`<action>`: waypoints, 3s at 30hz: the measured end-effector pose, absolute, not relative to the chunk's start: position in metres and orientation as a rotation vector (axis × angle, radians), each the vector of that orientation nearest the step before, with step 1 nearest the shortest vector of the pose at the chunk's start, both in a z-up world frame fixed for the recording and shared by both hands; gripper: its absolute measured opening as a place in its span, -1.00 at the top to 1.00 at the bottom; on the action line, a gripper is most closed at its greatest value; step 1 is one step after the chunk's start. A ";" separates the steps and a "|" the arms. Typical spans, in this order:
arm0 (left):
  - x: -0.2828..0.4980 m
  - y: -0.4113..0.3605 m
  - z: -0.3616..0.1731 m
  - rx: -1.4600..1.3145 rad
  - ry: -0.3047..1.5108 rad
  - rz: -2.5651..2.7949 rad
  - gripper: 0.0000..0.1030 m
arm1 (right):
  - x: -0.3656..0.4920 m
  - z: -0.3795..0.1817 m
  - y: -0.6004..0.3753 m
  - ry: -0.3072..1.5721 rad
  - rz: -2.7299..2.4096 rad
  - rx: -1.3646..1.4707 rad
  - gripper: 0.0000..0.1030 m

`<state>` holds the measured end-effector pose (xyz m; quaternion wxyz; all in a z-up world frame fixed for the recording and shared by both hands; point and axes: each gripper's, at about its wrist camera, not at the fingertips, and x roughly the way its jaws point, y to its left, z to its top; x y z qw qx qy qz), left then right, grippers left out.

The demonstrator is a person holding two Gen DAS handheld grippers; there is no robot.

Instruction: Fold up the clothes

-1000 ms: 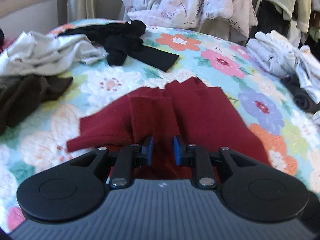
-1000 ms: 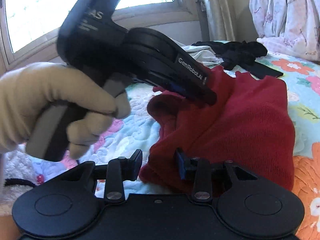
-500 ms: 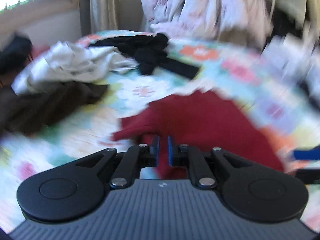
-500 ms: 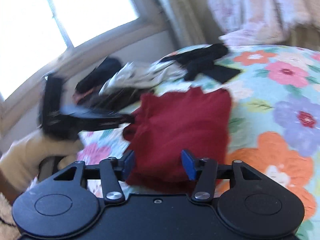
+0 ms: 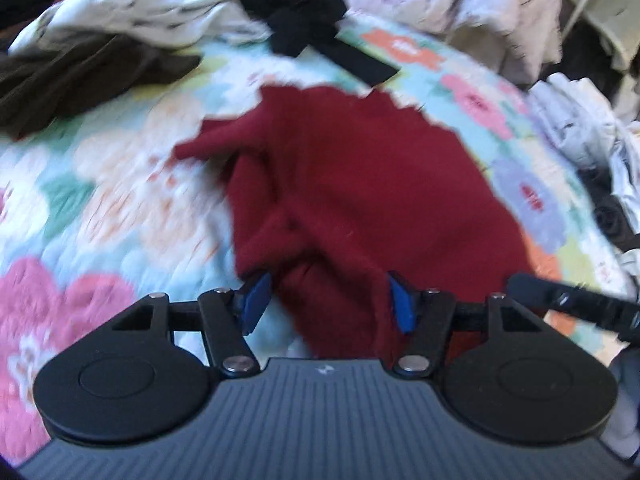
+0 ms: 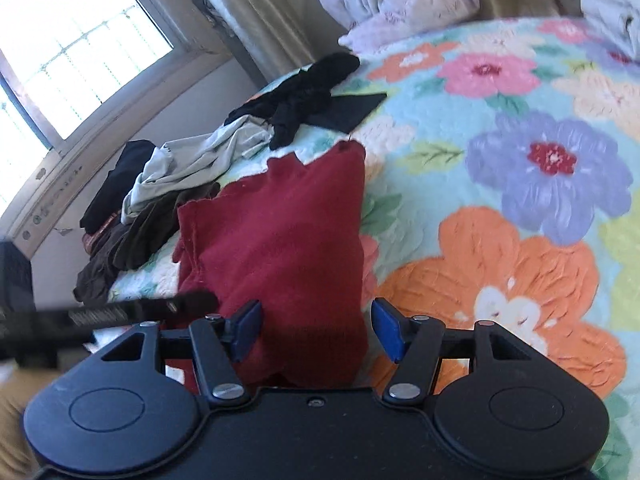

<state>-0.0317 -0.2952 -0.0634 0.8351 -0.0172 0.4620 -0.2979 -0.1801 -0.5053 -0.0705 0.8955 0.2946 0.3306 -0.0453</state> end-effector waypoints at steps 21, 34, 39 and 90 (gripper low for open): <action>0.002 -0.278 -0.102 -0.509 1.050 -0.621 0.01 | -0.141 -0.119 -0.540 0.721 0.028 0.903 -0.66; -0.006 -0.292 -0.096 -0.469 0.948 -0.665 0.32 | -0.126 -0.112 -0.527 0.660 0.048 0.921 -0.05; -0.019 -0.297 -0.081 -0.497 0.937 -0.750 0.34 | -0.139 -0.086 -0.519 0.608 0.064 0.898 0.00; -0.337 -0.855 0.056 0.069 0.732 -1.599 0.33 | -0.603 0.044 -0.908 0.198 -0.472 0.736 0.00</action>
